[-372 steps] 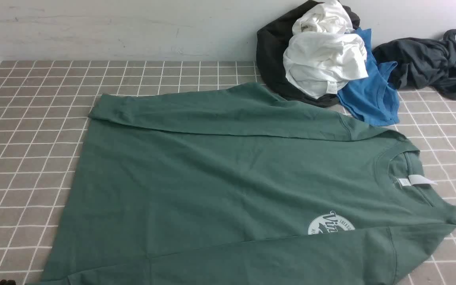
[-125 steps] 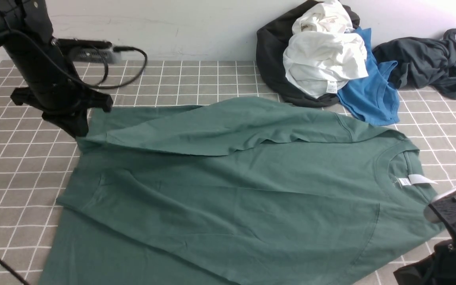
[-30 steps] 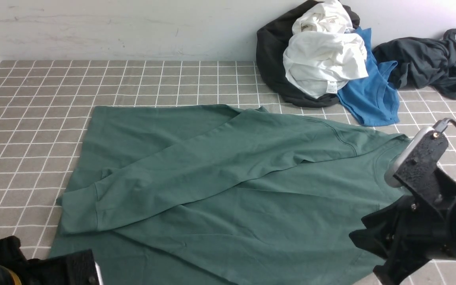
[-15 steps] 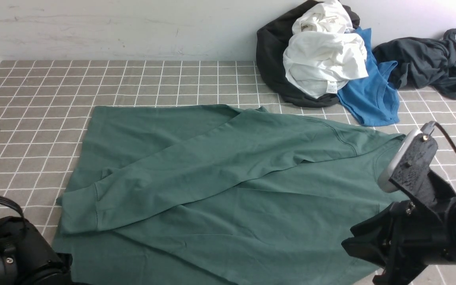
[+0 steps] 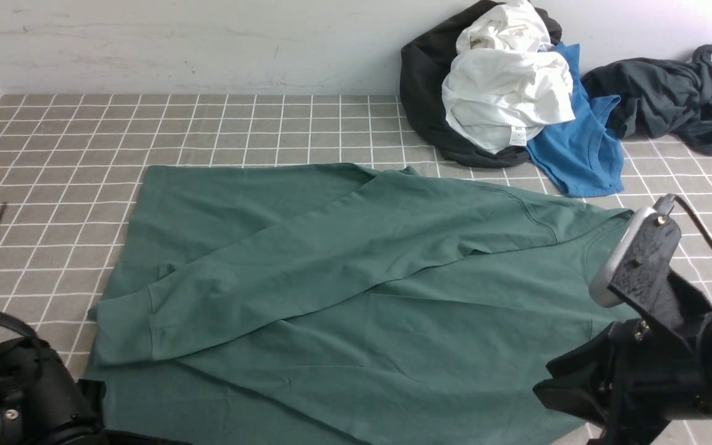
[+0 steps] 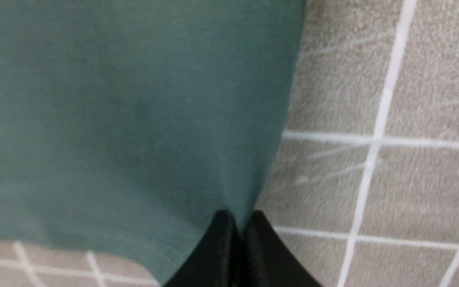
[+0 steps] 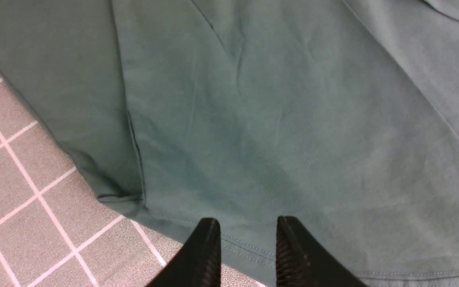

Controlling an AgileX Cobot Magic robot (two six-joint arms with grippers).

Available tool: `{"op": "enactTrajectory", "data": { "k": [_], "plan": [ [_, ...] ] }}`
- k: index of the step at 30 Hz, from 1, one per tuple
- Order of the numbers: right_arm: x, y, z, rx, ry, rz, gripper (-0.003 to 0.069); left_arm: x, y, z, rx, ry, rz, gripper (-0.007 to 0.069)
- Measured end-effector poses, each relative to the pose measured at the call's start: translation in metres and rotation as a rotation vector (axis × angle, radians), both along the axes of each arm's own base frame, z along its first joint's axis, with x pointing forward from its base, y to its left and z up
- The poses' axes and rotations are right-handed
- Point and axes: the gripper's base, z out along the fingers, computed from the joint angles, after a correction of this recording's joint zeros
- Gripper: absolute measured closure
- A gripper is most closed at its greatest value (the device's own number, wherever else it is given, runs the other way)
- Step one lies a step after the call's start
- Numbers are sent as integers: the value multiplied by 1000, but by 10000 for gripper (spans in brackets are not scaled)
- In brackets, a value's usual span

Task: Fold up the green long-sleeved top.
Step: Use both arms simultaneously to clamp the lower edge of the clothing fabric

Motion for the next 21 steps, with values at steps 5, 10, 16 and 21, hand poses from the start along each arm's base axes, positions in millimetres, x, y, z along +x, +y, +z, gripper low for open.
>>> {"op": "enactTrajectory", "data": {
  "k": [5, 10, 16, 21],
  "plan": [
    [-4, -1, 6, -12, -46, 45, 467, -11, 9, 28, -64, -125, 92, 629],
    [2, -3, 11, -53, -175, 60, 447, -22, 17, 50, -201, -287, 377, 622],
    [17, -10, 7, -236, -352, 118, 256, -19, 24, 56, -253, -421, 665, 618],
    [32, -15, -25, -491, -341, 323, 139, -16, 27, 58, -276, -481, 771, 618]
  ]
}}
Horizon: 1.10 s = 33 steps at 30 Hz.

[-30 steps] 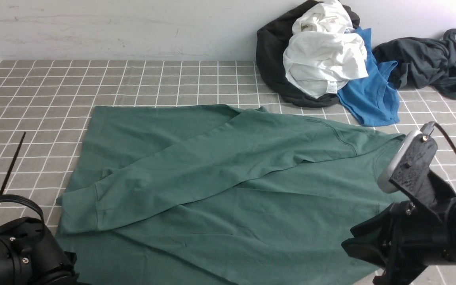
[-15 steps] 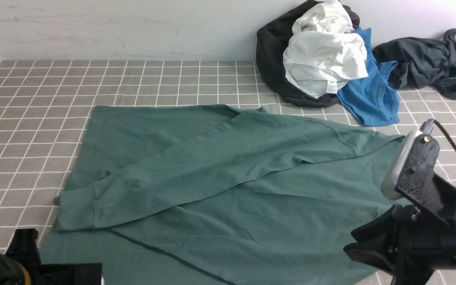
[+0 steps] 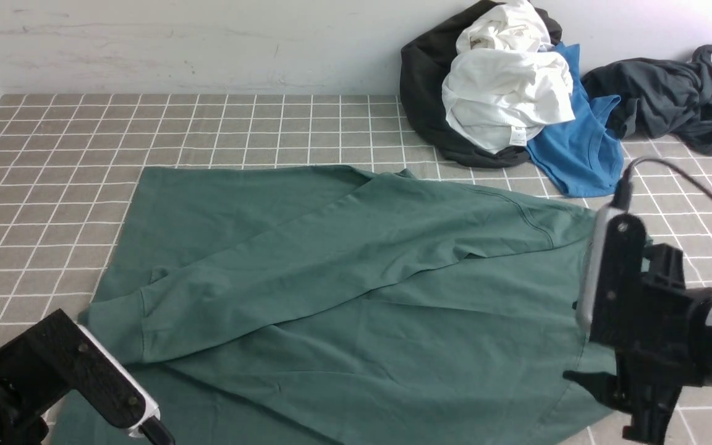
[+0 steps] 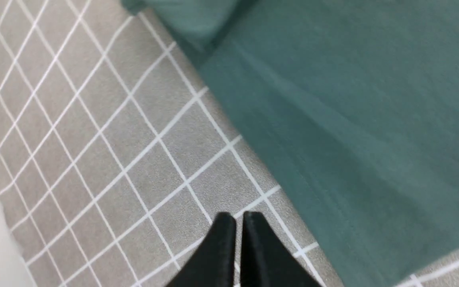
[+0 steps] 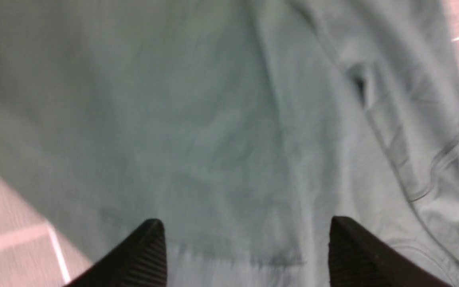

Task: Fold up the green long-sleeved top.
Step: Use both arms simultaneously to clamp the lower edge of the clothing fabric

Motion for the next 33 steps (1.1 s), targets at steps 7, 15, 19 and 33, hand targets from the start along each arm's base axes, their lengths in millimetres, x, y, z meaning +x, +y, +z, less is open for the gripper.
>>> {"op": "enactTrajectory", "data": {
  "k": [7, 15, 19, 33],
  "plan": [
    [16, -13, -46, -229, 121, 40, 151, -6, -6, -4, -112, 65, 64, 618],
    [16, 1, -26, 109, 95, -299, 298, -13, -13, -8, -37, 194, -261, 468],
    [11, 12, -14, 256, 120, -397, 384, -13, -13, -11, 52, 256, -417, 336],
    [-13, 37, 30, 390, 197, -342, 621, 15, -8, -71, 215, 658, -525, 198]
  ]
}}
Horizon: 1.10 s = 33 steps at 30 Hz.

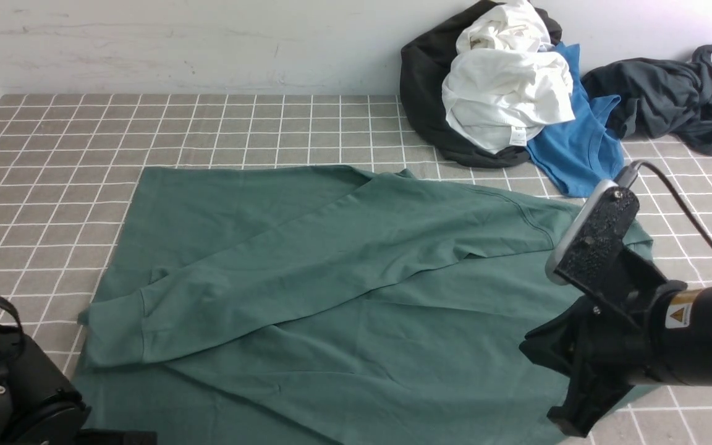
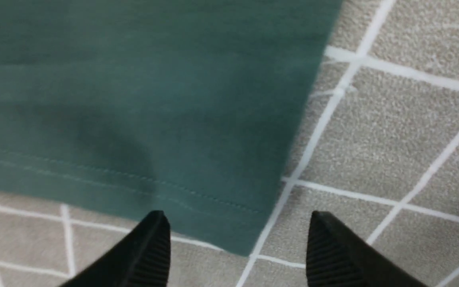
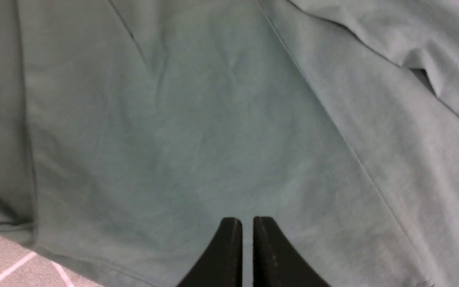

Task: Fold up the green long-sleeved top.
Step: Use both arms simultaneously to clamp the lower edge of the clothing fabric

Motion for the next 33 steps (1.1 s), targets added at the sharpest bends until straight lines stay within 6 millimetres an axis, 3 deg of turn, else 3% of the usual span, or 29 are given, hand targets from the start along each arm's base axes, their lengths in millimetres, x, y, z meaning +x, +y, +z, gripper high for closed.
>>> {"op": "enactTrajectory", "data": {
  "k": [7, 11, 14, 17, 20, 29, 33],
  "plan": [
    [-1, 0, 1, 13, 1, -7, 622, 5, -2, -7, -26, -24, -117, 218],
    [-1, 0, 1, 14, 2, -7, 622, -1, 2, -13, -14, -38, -167, 323],
    [0, 0, 2, 15, -1, -8, 622, -9, 6, -14, -11, -40, -187, 503],
    [0, 0, 2, 16, -4, -9, 622, -14, 7, -12, -25, -70, -198, 592],
    [0, 0, 2, 17, -5, -10, 622, -16, 9, -4, -37, -134, -200, 623],
    [0, 0, 2, 17, -9, -9, 622, -28, 17, 33, -149, -418, 128, 625],
    [4, -1, 5, -8, -78, 8, 622, -34, 21, 49, -233, -556, 385, 622]
  ]
}}
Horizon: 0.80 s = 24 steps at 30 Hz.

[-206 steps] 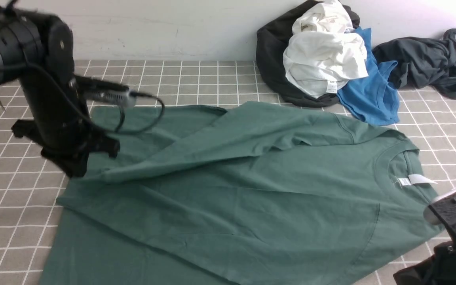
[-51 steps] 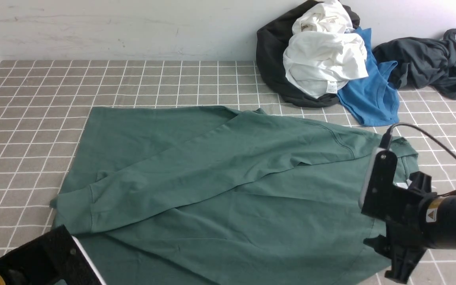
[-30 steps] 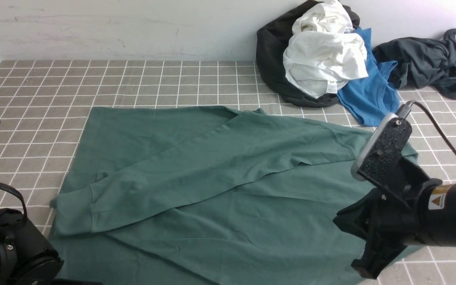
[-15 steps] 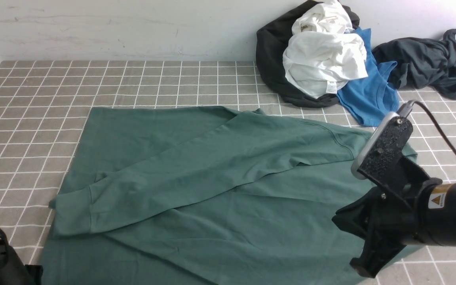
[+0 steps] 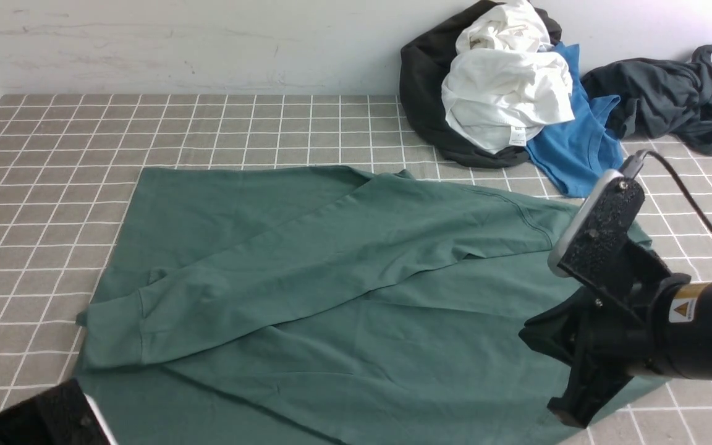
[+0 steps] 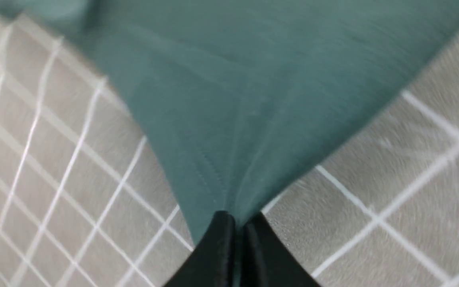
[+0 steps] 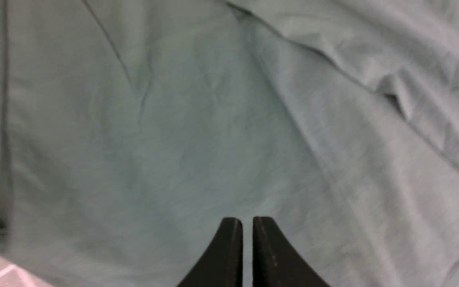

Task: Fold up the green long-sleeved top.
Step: Use both arms simultaneously to clamp the lower edge of the clothing fabric

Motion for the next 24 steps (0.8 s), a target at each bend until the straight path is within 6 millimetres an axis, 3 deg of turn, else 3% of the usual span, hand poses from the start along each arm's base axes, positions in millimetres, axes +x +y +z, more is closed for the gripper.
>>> {"op": "enactTrajectory", "data": {
  "k": [4, 8, 12, 13, 17, 24],
  "plan": [
    [4, -1, 2, -37, -68, 21, 615, 0, 4, 8, -93, -94, 201, 622],
    [6, -7, -8, -251, -101, 147, 517, -2, 13, 16, -128, -201, 361, 621],
    [7, -12, -34, -383, 1, 190, 424, -3, 15, 20, -148, -241, 382, 618],
    [5, -15, -51, -447, 70, 201, 379, -5, 16, 22, -162, -257, 387, 618],
    [5, -22, -82, -565, 177, 222, 312, -8, 17, 27, -193, -292, 389, 618],
    [13, -23, -97, -628, 178, 227, 301, -12, 18, 31, -226, -324, 388, 618]
  ]
}}
